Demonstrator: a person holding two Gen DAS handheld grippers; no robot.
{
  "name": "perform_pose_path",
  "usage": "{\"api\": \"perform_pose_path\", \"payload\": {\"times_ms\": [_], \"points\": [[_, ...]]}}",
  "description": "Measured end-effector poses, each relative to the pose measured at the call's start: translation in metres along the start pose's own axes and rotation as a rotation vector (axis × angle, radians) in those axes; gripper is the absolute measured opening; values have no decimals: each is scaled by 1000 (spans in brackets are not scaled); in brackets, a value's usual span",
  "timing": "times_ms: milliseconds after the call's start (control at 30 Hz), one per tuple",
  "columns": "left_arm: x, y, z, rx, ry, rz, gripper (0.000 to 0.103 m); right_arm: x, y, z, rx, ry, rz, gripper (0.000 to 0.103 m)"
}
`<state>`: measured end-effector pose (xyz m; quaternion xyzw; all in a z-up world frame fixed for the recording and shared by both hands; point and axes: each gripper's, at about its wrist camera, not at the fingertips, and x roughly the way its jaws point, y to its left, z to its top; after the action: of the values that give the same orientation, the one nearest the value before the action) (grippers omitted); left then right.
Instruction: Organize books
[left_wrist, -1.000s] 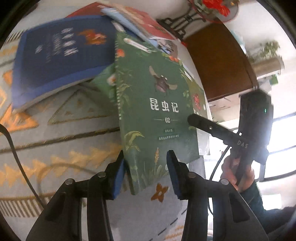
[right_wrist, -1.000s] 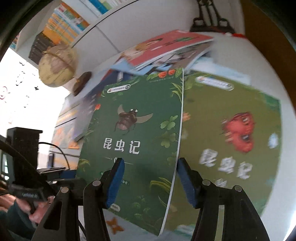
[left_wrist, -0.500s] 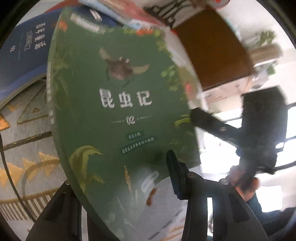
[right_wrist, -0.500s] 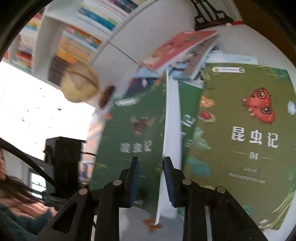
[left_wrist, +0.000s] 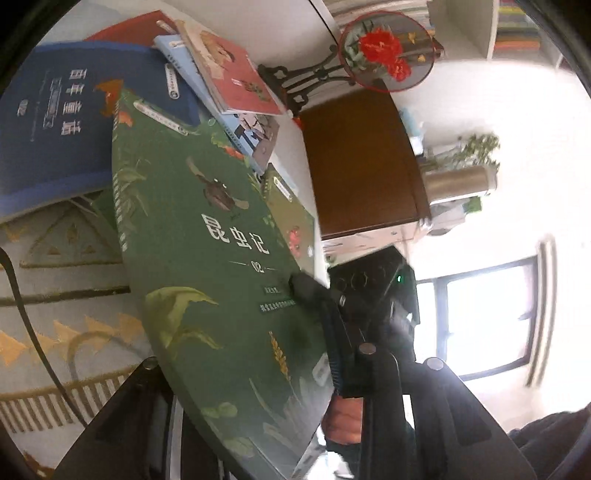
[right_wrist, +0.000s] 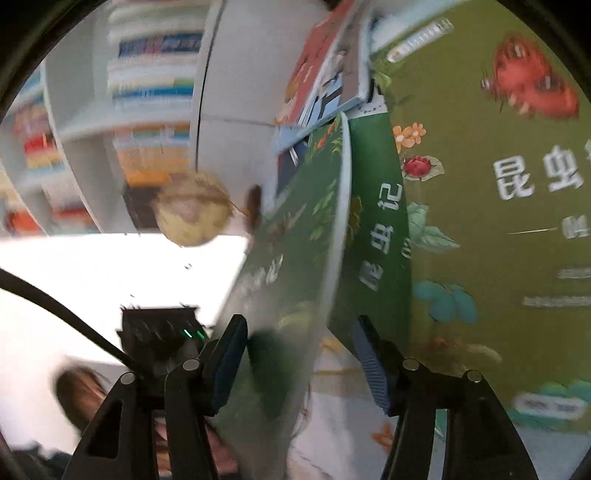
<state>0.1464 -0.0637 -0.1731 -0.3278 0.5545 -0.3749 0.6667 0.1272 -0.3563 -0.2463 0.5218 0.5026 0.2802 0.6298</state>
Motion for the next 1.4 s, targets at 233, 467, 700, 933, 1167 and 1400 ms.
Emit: {"api": "perform_pose_path", "payload": {"times_ms": [233,467,700,933,1167,1400], "points": [[15,-9,-12,183,24,422,30,11,39,-2,-205,6,-232,12],[13,-37,-28,383,-17,593,31,37,100,-27,-573,44,-530,12],[-27,-49,-27,391,-121,616,31,43,123,-33,-664,61,-476,13],[-49,-58,-21,411,-177,576,31,49,155,-37,-690,15,-473,13],[-87,-54,-6,436,-237,591,31,70,182,-38,-715,-20,-458,14],[-151,-15,10,385,-300,644,31,141,211,-46,-753,5,-408,14]]}}
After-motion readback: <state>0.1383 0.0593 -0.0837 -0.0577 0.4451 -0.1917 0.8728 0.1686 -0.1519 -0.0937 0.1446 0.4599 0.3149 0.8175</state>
